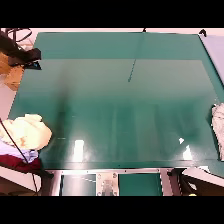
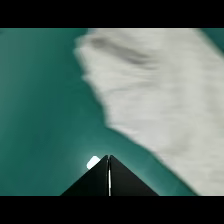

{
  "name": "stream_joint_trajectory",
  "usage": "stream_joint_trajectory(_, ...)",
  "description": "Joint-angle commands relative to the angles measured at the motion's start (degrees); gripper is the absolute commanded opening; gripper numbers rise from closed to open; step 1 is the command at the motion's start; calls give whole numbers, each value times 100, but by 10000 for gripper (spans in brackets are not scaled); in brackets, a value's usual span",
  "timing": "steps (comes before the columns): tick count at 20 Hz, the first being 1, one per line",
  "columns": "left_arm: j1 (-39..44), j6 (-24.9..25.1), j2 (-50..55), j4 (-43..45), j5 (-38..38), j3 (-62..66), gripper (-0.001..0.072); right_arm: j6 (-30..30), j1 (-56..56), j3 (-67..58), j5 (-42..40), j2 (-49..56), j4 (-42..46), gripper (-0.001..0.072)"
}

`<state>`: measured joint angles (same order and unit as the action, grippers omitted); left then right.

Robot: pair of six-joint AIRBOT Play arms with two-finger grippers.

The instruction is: Fold the shirts.

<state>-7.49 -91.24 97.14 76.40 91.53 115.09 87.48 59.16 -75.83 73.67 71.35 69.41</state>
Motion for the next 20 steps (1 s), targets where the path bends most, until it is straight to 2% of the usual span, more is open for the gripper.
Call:
stream_joint_trajectory(1, 162, -24, -319, -267, 105, -579, 22, -26, -1709, 234, 46, -533, -334, 12)
stream_joint_trajectory(4, 660, 4, -1447, -223, -616, -2371, 22, -2, -3154, 1316, 26, -1154, -236, 11)
stream_joint_trajectory(8, 1172, -2, -3327, -232, -1482, -5217, 22, 254, -4708, 3209, -538, -2203, -240, 12)
stream_joint_trajectory(10, 1174, -26, -3912, -310, -1665, -5956, 22, 317, -5160, 3497, -636, -2302, -243, 12)
stream_joint_trajectory(16, 1174, 11, -4148, -313, -1521, -6135, 23, 339, -5584, 3493, -509, -2297, -409, 13)
stream_joint_trajectory(20, 1174, -175, -4148, -372, -1268, -6135, 24, 339, -5582, 3493, -507, -2297, -407, 13)
